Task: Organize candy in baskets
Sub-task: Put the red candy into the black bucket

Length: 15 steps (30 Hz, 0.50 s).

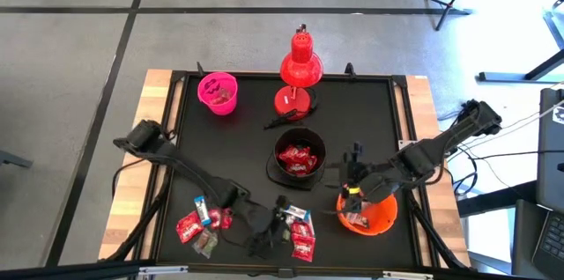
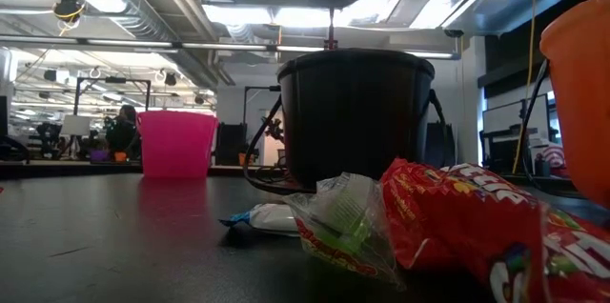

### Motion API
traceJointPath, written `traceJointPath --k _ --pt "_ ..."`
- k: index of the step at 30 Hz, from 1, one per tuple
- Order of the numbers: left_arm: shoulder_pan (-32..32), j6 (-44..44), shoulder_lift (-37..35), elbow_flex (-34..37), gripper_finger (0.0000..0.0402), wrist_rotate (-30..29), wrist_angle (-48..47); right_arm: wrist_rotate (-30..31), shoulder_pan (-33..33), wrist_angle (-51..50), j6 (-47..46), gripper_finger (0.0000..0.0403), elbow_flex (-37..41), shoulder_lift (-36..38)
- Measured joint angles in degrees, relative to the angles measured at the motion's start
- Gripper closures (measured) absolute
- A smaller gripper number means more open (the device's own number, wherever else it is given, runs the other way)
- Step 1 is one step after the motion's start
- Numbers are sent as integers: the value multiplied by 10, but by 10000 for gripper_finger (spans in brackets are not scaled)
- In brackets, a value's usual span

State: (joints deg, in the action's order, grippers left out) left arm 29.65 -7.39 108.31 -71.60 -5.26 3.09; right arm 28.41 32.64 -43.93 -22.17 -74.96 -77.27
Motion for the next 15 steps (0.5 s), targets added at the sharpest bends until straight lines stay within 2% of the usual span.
traceJointPath --k 8,15 --pt "-52 -3 42 -14 288 52 4 12 0 -9 -15 165 5 19" --pt "-63 5 97 -14 288 63 6 11 0 -8 -20 165 6 19"
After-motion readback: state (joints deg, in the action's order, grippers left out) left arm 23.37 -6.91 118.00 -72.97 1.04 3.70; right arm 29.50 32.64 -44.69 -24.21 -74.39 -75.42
